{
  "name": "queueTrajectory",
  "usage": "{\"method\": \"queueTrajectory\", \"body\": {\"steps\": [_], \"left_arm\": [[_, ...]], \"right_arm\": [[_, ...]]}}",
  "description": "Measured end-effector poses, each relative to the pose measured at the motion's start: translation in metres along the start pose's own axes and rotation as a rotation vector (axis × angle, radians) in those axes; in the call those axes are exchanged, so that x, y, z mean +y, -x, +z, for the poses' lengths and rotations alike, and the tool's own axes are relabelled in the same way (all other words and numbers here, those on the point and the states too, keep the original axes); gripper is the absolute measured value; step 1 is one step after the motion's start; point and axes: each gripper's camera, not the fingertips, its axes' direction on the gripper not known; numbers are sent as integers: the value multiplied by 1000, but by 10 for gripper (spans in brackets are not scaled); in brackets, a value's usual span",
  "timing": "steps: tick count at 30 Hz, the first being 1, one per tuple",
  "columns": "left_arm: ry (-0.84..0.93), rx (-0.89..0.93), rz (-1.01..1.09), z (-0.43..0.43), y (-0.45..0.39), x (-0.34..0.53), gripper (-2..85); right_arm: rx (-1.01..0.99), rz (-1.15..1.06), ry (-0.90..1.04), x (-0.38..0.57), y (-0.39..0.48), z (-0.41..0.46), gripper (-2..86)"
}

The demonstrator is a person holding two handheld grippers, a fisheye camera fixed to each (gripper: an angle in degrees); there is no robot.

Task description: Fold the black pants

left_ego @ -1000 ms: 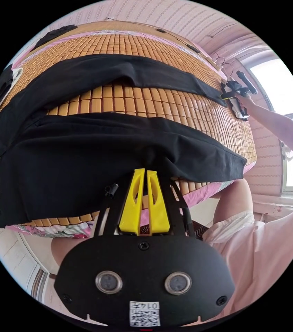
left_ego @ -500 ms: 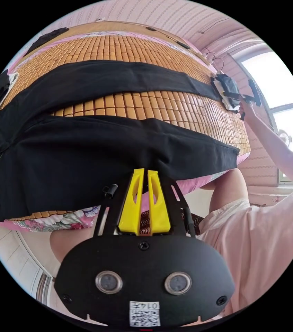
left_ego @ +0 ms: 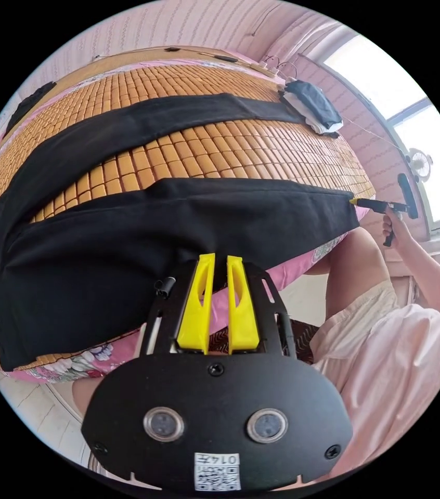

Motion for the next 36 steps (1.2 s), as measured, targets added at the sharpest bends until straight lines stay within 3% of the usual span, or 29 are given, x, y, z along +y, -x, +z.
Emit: {"method": "queueTrajectory", "body": {"steps": [2,7,14,18,22,27,36], "left_arm": [[15,11,-18,1,-6,-5,49],[20,-9,40,-5,-36,-20,56],[-140,-122,565,-40,-138,-67,75],[-37,-210,811,0,-200,-107,94],[203,-232,793,55,-218,-135,86],[253,-156,672,57,-222,-158,78],[227,-172,725,48,-235,-150,27]], "right_arm": [[75,-4,-16,5,-10,1,16],[51,-86,-74,29,-36,-18,-7],[-103,-146,-206,69,-73,-59,-8],[-123,-153,-232,82,-86,-62,-6],[-17,-83,-166,80,-103,-33,21],[-37,-67,-81,71,-115,2,90],[-6,-68,-71,65,-128,20,-1]]}}
